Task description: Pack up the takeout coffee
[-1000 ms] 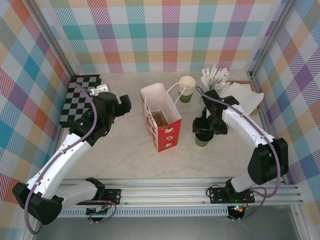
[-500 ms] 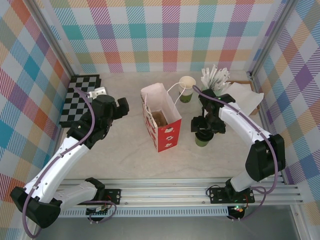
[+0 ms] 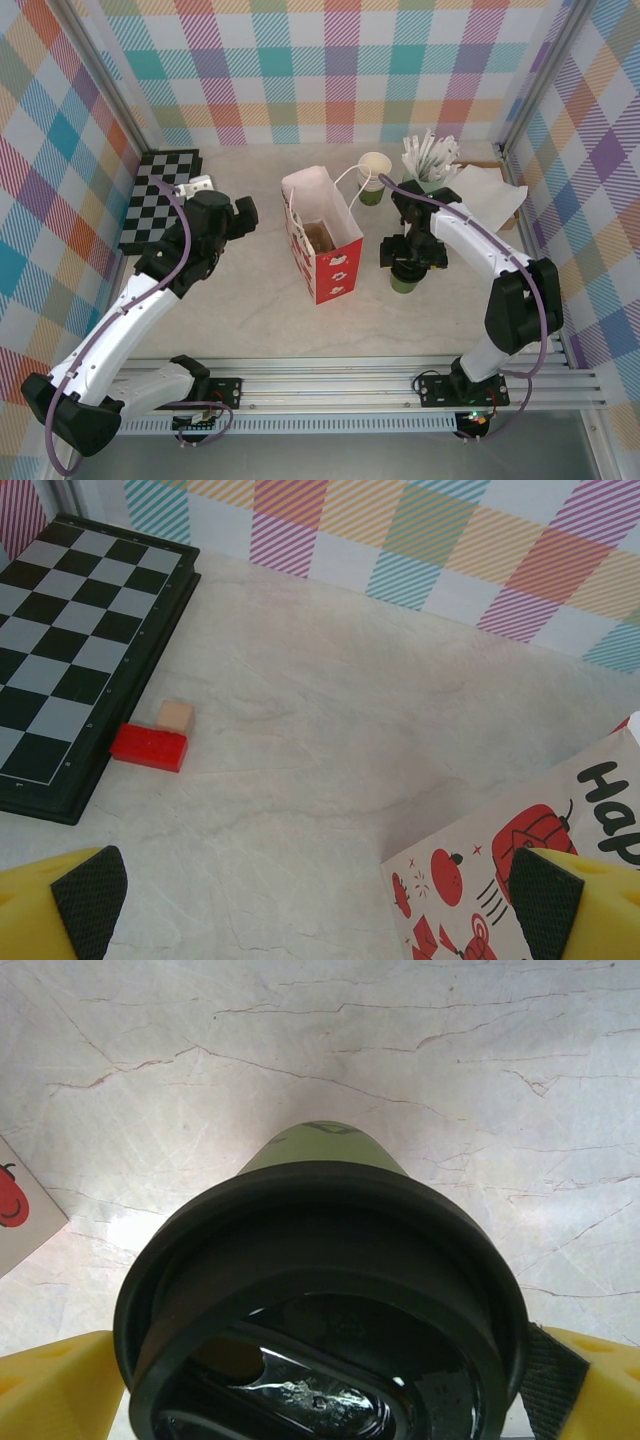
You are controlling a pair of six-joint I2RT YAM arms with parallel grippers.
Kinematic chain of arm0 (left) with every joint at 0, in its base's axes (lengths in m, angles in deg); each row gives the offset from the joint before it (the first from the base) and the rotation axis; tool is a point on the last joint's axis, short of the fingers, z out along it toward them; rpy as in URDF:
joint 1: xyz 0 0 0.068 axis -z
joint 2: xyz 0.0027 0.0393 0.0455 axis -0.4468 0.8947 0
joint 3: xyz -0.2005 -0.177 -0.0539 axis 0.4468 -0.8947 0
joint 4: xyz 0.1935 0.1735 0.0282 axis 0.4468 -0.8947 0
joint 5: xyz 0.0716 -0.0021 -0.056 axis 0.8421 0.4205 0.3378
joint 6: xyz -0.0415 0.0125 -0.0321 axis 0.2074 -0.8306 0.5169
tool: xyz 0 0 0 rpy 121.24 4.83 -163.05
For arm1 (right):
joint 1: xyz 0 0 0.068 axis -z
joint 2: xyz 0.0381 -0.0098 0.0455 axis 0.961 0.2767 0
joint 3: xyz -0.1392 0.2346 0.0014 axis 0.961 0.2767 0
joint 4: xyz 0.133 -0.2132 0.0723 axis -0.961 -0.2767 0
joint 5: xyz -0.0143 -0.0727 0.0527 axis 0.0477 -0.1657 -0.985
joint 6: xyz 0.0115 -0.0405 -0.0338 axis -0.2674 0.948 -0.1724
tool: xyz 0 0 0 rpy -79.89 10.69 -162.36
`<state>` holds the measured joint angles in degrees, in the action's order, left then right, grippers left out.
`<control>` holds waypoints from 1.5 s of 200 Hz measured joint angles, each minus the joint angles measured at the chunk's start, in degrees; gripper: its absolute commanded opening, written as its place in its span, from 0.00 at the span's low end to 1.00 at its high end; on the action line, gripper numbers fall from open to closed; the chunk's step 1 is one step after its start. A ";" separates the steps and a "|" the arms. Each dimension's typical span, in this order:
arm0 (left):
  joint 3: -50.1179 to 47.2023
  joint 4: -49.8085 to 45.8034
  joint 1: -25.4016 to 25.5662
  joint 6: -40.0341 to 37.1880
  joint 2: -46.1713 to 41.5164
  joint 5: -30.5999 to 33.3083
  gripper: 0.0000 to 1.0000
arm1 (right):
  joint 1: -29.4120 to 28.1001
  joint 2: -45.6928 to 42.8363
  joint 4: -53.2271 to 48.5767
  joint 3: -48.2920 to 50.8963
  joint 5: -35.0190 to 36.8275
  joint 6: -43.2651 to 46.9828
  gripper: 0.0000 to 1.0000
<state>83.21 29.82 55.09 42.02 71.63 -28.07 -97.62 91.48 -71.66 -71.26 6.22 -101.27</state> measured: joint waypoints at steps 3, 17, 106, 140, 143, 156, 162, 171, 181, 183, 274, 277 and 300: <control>-0.02 0.00 0.00 0.00 0.00 0.02 1.00 | 0.00 0.00 0.00 0.00 0.07 0.00 1.00; -0.09 0.02 0.00 0.00 0.00 0.00 1.00 | 0.00 0.00 0.02 0.00 0.20 0.00 1.00; -0.11 0.02 0.00 0.00 0.02 -0.02 1.00 | -0.02 1.40 0.24 0.55 0.17 0.02 0.97; -0.11 0.00 0.00 0.00 0.15 -0.02 1.00 | 0.00 1.42 0.22 0.55 0.46 0.02 0.92; -0.11 0.00 0.00 0.00 0.17 -0.02 1.00 | -0.02 1.42 0.22 0.55 0.48 0.00 0.92; -0.11 0.00 0.00 0.00 0.26 -0.02 1.00 | -0.02 1.42 0.09 0.55 0.57 -0.02 0.92; -0.11 0.00 0.00 0.00 0.31 -0.02 1.00 | -0.02 1.42 0.00 0.55 0.57 0.00 0.92; -0.11 0.00 0.00 0.00 0.31 -0.02 1.00 | -0.02 1.42 -0.09 0.55 0.57 0.00 0.92; -0.11 0.00 0.00 0.00 0.31 -0.02 1.00 | -0.02 1.42 -0.22 0.55 0.59 0.00 0.91; -0.11 0.00 0.00 0.00 0.31 -0.02 1.00 | -0.02 1.42 -0.26 0.55 0.59 -0.02 0.91; -0.11 0.00 0.00 0.00 0.31 -0.57 1.00 | -0.02 1.38 -1.86 0.48 1.46 -0.87 0.67; -0.11 0.00 0.00 0.00 0.31 -0.68 1.00 | -0.02 1.38 -1.95 0.44 1.53 -0.90 0.66; -0.09 0.00 0.00 0.02 0.55 -1.11 1.00 | -0.02 1.22 -2.69 0.42 2.03 -0.83 0.64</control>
<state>83.12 29.82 55.09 42.04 72.18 -29.19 -97.64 92.70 -74.35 -70.85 8.25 -102.10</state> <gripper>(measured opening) 0.999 0.856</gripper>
